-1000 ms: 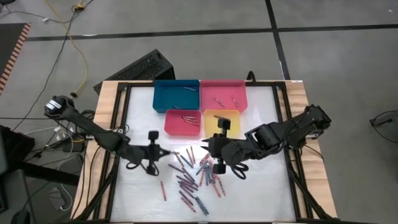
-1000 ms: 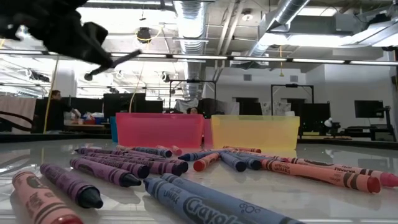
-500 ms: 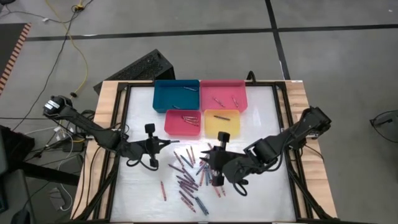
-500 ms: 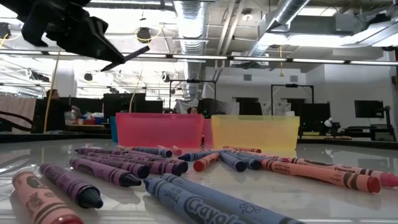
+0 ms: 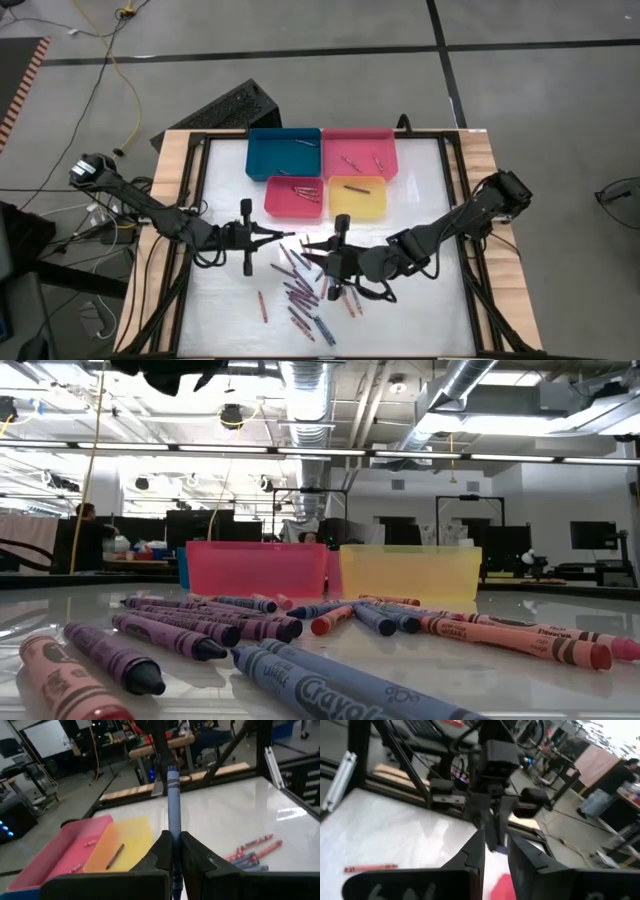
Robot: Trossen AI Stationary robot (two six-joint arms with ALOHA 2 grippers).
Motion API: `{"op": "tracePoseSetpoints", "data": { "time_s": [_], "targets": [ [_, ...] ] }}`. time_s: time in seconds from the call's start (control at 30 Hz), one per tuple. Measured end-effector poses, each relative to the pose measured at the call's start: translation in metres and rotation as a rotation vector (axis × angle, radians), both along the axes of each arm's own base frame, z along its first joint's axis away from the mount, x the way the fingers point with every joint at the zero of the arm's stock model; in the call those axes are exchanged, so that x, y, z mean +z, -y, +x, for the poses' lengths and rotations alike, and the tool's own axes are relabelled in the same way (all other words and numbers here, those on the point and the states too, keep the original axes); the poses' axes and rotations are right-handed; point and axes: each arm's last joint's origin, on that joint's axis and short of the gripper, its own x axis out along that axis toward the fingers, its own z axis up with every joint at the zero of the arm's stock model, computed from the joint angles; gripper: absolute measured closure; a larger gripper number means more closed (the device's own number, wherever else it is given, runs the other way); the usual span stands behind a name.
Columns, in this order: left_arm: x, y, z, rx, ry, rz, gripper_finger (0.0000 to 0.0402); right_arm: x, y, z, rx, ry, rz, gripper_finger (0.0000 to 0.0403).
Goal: Sort crayons
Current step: Put the blue crayon into the blue bin
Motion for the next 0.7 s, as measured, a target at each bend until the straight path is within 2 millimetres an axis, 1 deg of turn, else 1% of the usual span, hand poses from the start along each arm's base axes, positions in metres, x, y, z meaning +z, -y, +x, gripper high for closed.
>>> {"op": "tracePoseSetpoints", "data": {
  "time_s": [0.07, 0.2, 0.37, 0.5, 0.6, 0.7],
  "targets": [
    [0.003, 0.0, 0.0, -0.003, 0.023, 0.005, 0.0399, -0.004, 0.004, 0.002, 0.002, 0.02, 0.021, 0.0321],
    [0.008, 0.0, 0.0, -0.003, 0.064, 0.034, 0.0399, -0.013, 0.008, 0.004, -0.007, -0.011, 0.044, 0.0321],
    [0.011, 0.002, 0.0, -0.029, 0.095, 0.028, 0.0399, -0.036, 0.02, 0.007, -0.037, -0.036, 0.049, 0.0321],
    [0.01, 0.005, -0.002, -0.046, 0.095, 0.001, 0.0399, -0.051, 0.043, 0.015, 0.06, 0.085, 0.133, 0.0321],
    [0.011, 0.007, -0.003, -0.056, 0.096, -0.003, 0.0399, -0.062, 0.063, 0.016, 0.151, 0.199, 0.214, 0.0321],
    [0.011, 0.009, -0.004, -0.05, 0.096, 0.006, 0.0399, -0.074, 0.08, 0.016, 0.223, 0.217, 0.285, 0.0321]
  ]
}}
